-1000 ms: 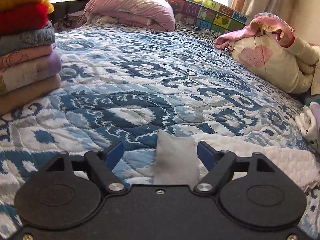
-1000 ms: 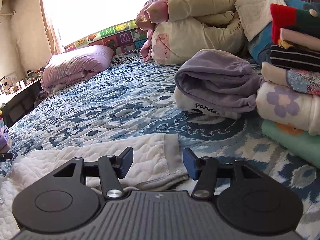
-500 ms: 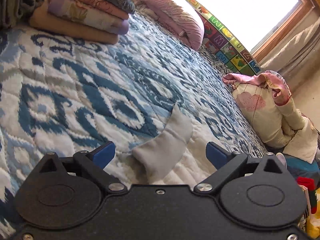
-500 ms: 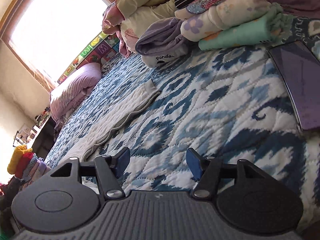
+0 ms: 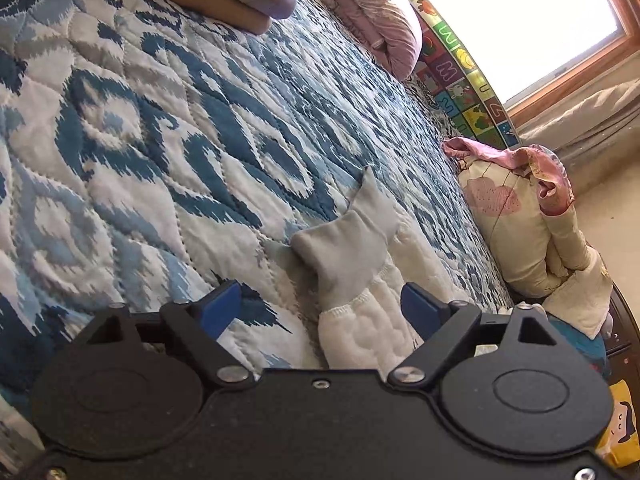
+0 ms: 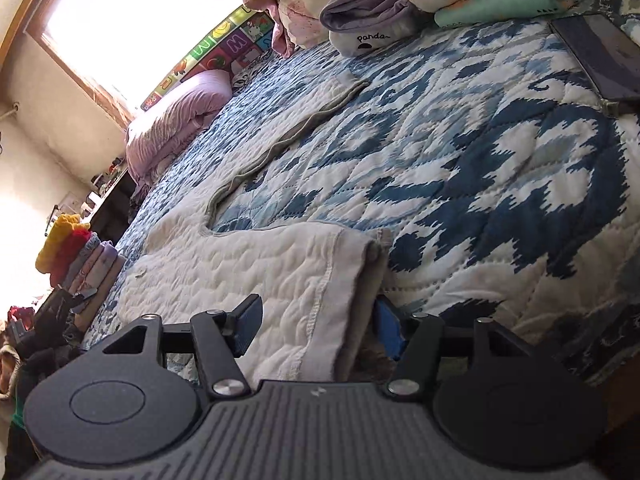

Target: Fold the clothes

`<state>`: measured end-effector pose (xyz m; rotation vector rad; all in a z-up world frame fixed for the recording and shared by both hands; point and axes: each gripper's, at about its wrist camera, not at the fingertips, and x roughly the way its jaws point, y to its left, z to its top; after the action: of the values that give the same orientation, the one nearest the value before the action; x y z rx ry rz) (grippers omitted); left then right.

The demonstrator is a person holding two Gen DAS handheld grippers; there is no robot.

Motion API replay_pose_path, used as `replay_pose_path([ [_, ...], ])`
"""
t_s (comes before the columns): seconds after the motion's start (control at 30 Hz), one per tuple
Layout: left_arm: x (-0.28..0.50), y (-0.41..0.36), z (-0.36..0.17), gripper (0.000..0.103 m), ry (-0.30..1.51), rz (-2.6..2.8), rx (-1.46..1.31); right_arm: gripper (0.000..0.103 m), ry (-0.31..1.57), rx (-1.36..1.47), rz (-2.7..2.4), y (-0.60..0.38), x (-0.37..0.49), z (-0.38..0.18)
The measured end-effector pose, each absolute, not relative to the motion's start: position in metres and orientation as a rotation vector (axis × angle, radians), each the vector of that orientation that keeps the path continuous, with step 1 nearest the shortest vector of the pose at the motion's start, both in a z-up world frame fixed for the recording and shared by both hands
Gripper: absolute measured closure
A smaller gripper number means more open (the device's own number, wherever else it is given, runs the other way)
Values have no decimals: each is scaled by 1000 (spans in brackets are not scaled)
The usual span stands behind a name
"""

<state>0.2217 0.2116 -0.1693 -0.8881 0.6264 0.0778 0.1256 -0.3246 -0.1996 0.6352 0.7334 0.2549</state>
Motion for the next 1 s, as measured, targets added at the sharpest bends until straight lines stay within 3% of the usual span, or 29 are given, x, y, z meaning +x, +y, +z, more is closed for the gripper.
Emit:
replay_pose_path([
  [0.07, 229, 201, -172, 36, 635, 56, -867, 67, 719, 591, 245, -315, 127, -199],
  [0.1, 232, 194, -173, 42, 639, 50, -844, 83, 715, 597, 247, -317, 123, -198],
  [0.13, 236, 187, -174, 81, 643, 45, -820, 92, 711, 598, 243, -316, 124, -199],
  [0.17, 237, 184, -174, 95, 642, 50, -812, 94, 705, 591, 241, -314, 126, -197],
  [0.37, 202, 178, -129, 97, 483, 44, -760, 97, 552, 600, 227, -326, 126, -152],
  [0.47, 208, 177, -151, 97, 574, 62, -730, 97, 529, 583, 211, -345, 139, -132],
  [0.53, 216, 180, -175, 96, 650, 75, -739, 96, 616, 562, 201, -351, 159, -138],
  [0.63, 214, 187, -184, 90, 678, 55, -780, 96, 792, 572, 159, -360, 186, -183],
  [0.67, 212, 187, -179, 80, 666, 62, -766, 97, 801, 589, 148, -364, 186, -197],
  [0.7, 208, 188, -176, 76, 651, 77, -747, 97, 759, 641, 147, -370, 181, -201],
  [0.8, 198, 192, -158, 70, 576, 155, -675, 84, 706, 621, 107, -361, 168, -198],
  [0.93, 193, 173, -130, 59, 463, 163, -498, 80, 592, 494, 31, -353, 148, -184],
  [1.0, 198, 157, -128, 58, 452, 77, -462, 80, 534, 354, 62, -334, 137, -175],
])
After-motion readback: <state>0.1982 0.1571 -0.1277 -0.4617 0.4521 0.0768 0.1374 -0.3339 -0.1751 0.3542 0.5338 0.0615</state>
